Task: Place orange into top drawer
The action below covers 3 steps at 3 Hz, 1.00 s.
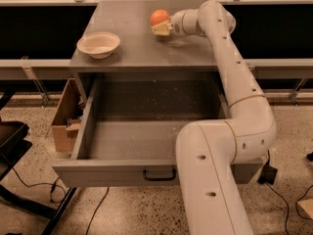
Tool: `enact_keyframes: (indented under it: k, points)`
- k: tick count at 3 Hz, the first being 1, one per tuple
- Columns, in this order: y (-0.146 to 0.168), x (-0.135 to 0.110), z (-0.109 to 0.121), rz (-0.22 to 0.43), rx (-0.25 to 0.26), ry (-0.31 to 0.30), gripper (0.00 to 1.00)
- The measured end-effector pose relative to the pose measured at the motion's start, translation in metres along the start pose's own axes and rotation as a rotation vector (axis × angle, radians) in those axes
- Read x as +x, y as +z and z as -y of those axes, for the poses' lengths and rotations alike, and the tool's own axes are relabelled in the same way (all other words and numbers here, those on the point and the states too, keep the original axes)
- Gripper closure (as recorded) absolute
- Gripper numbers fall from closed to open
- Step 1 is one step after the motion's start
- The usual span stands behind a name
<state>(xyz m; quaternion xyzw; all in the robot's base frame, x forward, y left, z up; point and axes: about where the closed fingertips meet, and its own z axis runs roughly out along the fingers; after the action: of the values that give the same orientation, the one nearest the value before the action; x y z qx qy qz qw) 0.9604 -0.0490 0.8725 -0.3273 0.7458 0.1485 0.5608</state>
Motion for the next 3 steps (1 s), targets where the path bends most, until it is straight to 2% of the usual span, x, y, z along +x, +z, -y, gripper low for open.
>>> enact_keyframes:
  k: [1, 2, 3]
  points:
    - [-0.071, -0.046, 0.009, 0.044, -0.034, -0.055, 1.0]
    - [-0.122, -0.057, 0.01, -0.012, -0.061, -0.075, 1.0]
    - [-0.18, -0.048, 0.005, -0.133, -0.105, -0.074, 1.0]
